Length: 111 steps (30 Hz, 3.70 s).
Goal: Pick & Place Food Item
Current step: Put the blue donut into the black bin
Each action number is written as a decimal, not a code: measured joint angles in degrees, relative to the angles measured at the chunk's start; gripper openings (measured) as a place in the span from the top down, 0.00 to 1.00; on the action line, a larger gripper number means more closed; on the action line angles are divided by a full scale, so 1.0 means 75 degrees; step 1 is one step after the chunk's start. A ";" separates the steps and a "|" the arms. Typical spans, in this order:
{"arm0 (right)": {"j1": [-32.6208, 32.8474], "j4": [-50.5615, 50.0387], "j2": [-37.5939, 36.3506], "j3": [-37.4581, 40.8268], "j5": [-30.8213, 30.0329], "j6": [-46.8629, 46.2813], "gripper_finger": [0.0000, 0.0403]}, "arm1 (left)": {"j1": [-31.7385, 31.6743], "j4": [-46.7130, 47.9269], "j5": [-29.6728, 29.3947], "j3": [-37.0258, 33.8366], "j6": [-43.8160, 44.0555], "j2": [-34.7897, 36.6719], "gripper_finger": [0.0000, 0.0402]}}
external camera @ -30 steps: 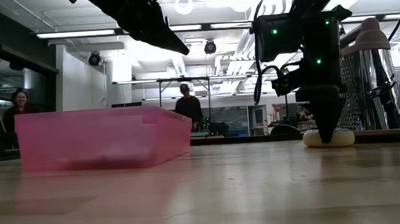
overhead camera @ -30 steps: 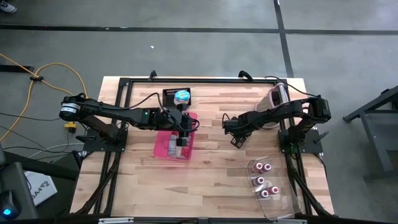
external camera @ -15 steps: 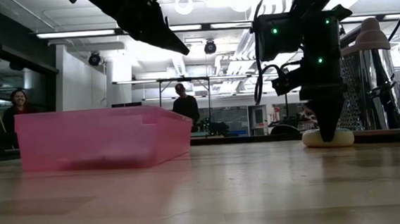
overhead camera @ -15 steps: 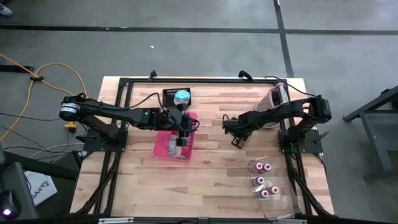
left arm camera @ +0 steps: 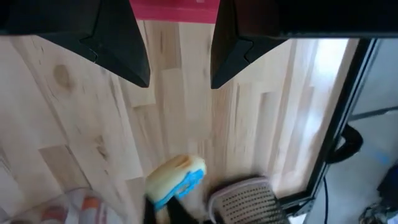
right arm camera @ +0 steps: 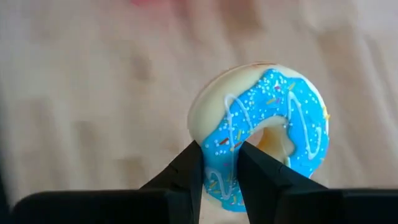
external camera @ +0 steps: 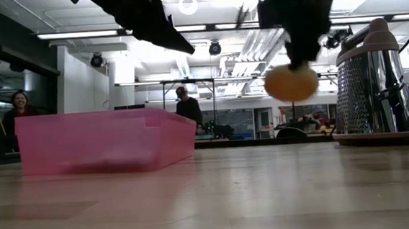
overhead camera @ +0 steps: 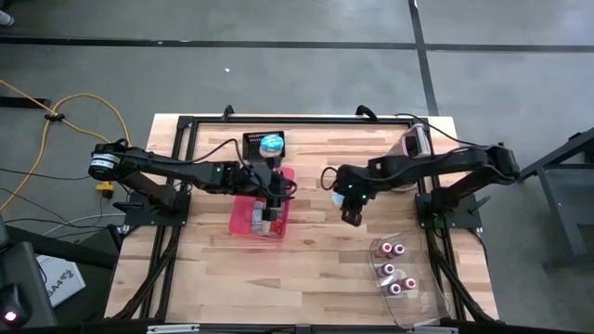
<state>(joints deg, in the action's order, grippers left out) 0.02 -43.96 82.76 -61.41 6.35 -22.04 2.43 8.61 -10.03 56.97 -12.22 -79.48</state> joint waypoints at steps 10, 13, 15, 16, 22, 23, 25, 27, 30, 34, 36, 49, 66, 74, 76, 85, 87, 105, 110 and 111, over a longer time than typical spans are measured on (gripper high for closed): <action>0.0478 0.2307 -0.0564 -0.0075 0.2144 0.0153 0.80 | 0.0635 -0.0755 0.0004 -0.0006 -0.1098 0.0000 0.60; 0.0577 0.2679 -0.0564 -0.0078 0.2457 0.0135 0.80 | 0.0905 -0.1148 0.0004 -0.0009 -0.1429 0.0000 0.60; 0.0652 0.2859 -0.0565 -0.0075 0.2671 0.0125 0.80 | 0.1073 -0.1440 0.0036 -0.0008 -0.1605 0.0000 0.60; 0.0687 0.2991 -0.0565 -0.0075 0.2766 0.0122 0.80 | 0.1154 -0.1563 0.0082 -0.0006 -0.1676 0.0000 0.60; 0.1020 0.3533 -0.0562 -0.0075 0.3011 0.0119 0.80 | 0.1471 -0.2068 0.0612 -0.0006 -0.1724 0.0000 0.60; 0.1083 0.3636 -0.0562 -0.0075 0.3005 0.0119 0.80 | 0.1492 -0.2096 0.0700 -0.0007 -0.1671 0.0000 0.60; 0.1202 0.3767 -0.0562 -0.0075 0.2987 0.0119 0.80 | 0.1508 -0.2150 0.0913 -0.0008 -0.1524 0.0000 0.60; 0.1297 0.3884 -0.0562 -0.0075 0.2981 0.0118 0.80 | 0.1485 -0.2217 0.1129 -0.0009 -0.1239 0.0000 0.60; 0.1406 0.3973 -0.0562 -0.0075 0.2883 0.0117 0.80 | 0.1413 -0.2225 0.1330 -0.0009 -0.0710 0.0000 0.60; 0.1512 0.3962 -0.0565 -0.0075 0.2658 0.0116 0.80 | 0.1383 -0.2297 0.0926 -0.0007 -0.0495 0.0000 0.60; 0.1562 0.3965 -0.0562 -0.0075 0.2652 0.0119 0.80 | 0.1383 -0.2366 0.0717 -0.0006 -0.0478 0.0000 0.60; 0.1707 0.3959 -0.0562 -0.0075 0.2776 0.0154 0.80 | 0.1722 -0.2639 0.0721 -0.0006 0.0018 0.0000 0.60; 0.1707 0.4446 -0.0542 -0.0075 0.3051 0.0300 0.80 | 0.1318 -0.2984 0.2720 0.0000 0.0782 -0.0131 0.50; 0.1701 0.4772 -0.0478 -0.0076 0.3179 0.0483 0.80 | 0.1111 -0.3383 0.3324 0.0000 0.0783 -0.0256 0.50; 0.1701 0.4832 -0.0463 -0.0078 0.3154 0.0573 0.80 | 0.1083 -0.3409 0.3336 0.0003 0.0783 -0.0254 0.50; 0.1668 0.5268 -0.0463 -0.0075 0.2903 0.1005 0.80 | 0.1077 -0.3554 0.3626 0.0003 0.0777 -0.0254 0.50; 0.1629 0.5366 -0.0463 -0.0078 0.2928 0.1016 0.80 | 0.1077 -0.3608 0.3664 0.0003 0.0777 -0.0254 0.50; 0.1473 0.5852 -0.0466 -0.0077 0.2928 0.1594 0.80 | 0.0975 -0.3961 0.3837 0.0003 0.0655 -0.0254 0.50; 0.1473 0.5988 -0.0466 -0.0075 0.2764 0.1777 0.80 | 0.0975 -0.4135 0.4169 0.0000 0.0658 -0.0251 0.50; 0.1473 0.6008 -0.0466 -0.0077 0.2764 0.1777 0.80 | 0.0975 -0.4154 0.4177 0.0000 0.0655 -0.0251 0.50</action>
<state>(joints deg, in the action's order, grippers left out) 11.07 1.11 79.26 -61.99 27.08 -8.71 9.74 -22.54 21.30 56.97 -7.31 -81.36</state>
